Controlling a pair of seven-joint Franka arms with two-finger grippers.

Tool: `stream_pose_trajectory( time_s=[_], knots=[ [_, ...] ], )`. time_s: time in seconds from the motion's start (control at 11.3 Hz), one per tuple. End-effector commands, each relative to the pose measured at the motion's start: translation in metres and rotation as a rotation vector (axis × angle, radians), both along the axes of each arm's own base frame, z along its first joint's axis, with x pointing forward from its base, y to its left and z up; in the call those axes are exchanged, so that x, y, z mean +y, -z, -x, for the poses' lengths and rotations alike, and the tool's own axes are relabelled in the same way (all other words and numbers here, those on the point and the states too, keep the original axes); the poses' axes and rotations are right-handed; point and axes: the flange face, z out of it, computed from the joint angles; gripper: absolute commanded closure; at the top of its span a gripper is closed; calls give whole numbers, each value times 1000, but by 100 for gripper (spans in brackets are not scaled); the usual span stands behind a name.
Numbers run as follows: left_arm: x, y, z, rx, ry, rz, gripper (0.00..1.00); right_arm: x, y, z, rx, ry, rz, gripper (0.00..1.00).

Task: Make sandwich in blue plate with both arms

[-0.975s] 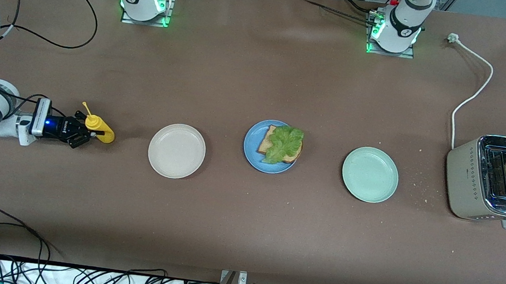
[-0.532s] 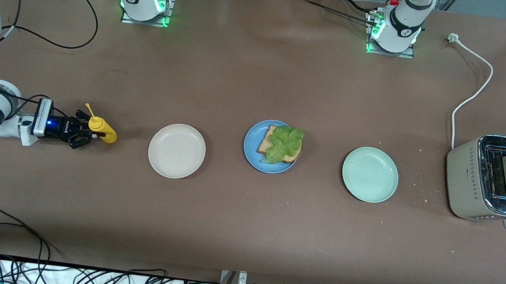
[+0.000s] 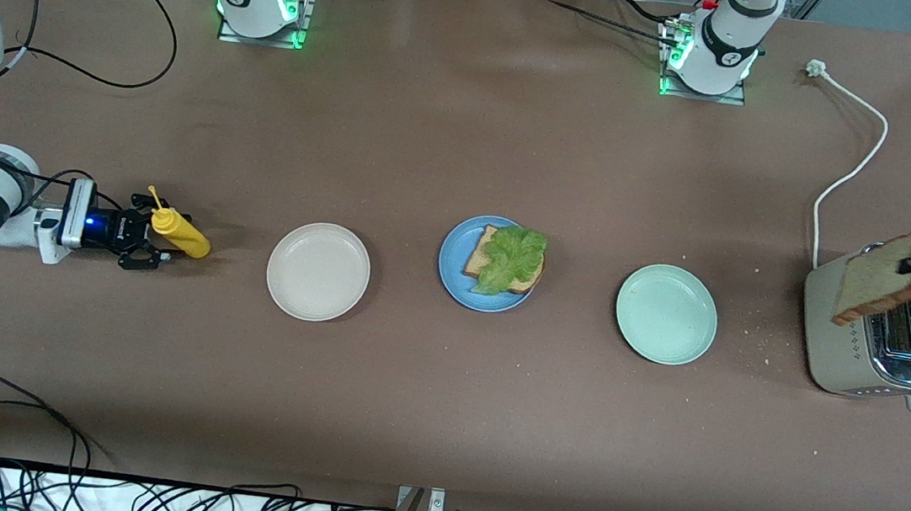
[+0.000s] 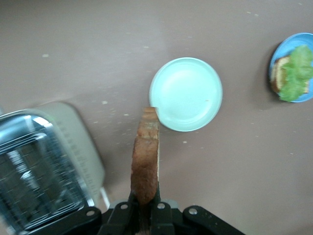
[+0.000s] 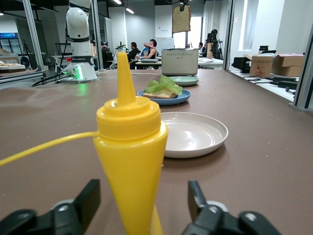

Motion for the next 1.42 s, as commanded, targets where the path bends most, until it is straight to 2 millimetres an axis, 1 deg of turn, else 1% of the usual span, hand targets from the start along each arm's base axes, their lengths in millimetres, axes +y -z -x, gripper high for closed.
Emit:
stream_pose_trajectory(
  time_s=[0.0, 0.09, 0.18, 0.27, 0.35, 0.44, 0.53, 0.62, 0.71, 0.8, 0.89, 0.97, 1.06, 1.15, 1.24, 1.33],
  knots=[
    [-102, 51, -12, 107, 66, 62, 100, -24, -8, 0, 39, 25, -2, 0],
    [-153, 64, -12, 147, 45, 103, 100, -34, -10, -1, 47, 35, 17, 0],
    [-197, 75, -11, 180, 2, 120, 100, -45, -12, 2, 83, 32, 60, 0],
    [-242, 82, -8, 197, -19, 140, 100, -56, -19, 1, 117, 25, 107, 0],
    [-282, 102, -4, 250, -34, 179, 100, -69, -34, -1, 170, 9, 154, 0],
    [-310, 131, -4, 308, -34, 236, 100, -83, -65, -6, 255, 8, 238, 0],
    [-345, 147, 0, 334, -27, 309, 100, -93, -98, -14, 370, 40, 341, 0],
    [-373, 155, 3, 334, -39, 370, 100, -100, -140, -24, 466, 86, 447, 0],
    [-394, 169, 3, 349, -74, 422, 100, -101, -174, -32, 557, 128, 523, 0],
    [-407, 181, -2, 338, -119, 483, 100, -96, -212, -36, 629, 170, 601, 0],
    [-416, 194, -10, 301, -160, 522, 100, -89, -242, -38, 694, 228, 673, 0],
    [-417, 216, -16, 290, -184, 537, 100, -79, -272, -39, 748, 289, 733, 0],
    [-415, 238, -21, 293, -210, 543, 100, -65, -298, -38, 807, 341, 804, 0],
    [-416, 254, -19, 316, -226, 531, 100, -50, -325, -37, 871, 423, 901, 0],
    [-409, 283, -19, 348, -243, 512, 100, -36, -346, -35, 926, 506, 994, 0],
    [-401, 293, -19, 361, -256, 503, 100, -22, -364, -31, 963, 559, 1083, 0]
  ],
)
